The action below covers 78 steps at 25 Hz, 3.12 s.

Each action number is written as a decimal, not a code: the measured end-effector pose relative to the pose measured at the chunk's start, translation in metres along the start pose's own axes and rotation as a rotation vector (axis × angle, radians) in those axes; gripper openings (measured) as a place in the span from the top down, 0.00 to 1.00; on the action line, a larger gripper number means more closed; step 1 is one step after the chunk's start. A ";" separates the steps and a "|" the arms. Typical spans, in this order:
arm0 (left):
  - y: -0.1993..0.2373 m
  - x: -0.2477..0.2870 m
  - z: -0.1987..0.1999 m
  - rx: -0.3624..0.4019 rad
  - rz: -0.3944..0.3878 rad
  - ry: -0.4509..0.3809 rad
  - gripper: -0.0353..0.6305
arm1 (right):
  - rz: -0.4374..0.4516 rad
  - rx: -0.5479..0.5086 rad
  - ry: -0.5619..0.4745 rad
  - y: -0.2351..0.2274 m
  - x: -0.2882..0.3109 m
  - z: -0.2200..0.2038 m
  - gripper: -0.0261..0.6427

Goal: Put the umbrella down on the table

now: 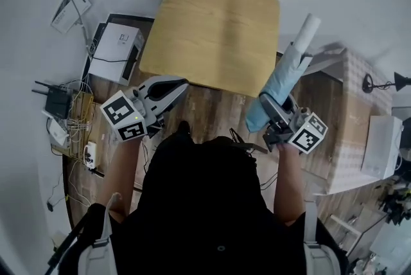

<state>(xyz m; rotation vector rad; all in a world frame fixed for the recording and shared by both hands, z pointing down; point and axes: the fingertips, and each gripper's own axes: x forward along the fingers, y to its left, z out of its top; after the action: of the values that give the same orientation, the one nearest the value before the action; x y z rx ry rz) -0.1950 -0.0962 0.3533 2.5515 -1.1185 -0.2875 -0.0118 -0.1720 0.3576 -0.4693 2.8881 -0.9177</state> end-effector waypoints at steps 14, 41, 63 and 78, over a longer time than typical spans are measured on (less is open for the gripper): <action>0.056 0.060 0.000 -0.036 -0.156 0.055 0.93 | -0.134 -0.019 -0.036 -0.038 0.007 0.005 0.54; 0.097 0.210 0.027 0.025 0.043 0.170 0.93 | 0.054 -0.004 -0.001 -0.189 0.004 0.102 0.54; 0.225 0.213 -0.008 -0.152 -0.023 0.214 0.93 | -0.240 -0.150 0.255 -0.276 0.131 0.075 0.54; 0.284 0.190 -0.069 -0.240 0.062 0.248 0.93 | -0.296 -0.388 0.631 -0.333 0.217 -0.002 0.54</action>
<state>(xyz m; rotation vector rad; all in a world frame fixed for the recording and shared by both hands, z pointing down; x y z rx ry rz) -0.2364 -0.4013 0.5168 2.2650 -1.0016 -0.0798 -0.1303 -0.4964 0.5552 -0.7725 3.6785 -0.6041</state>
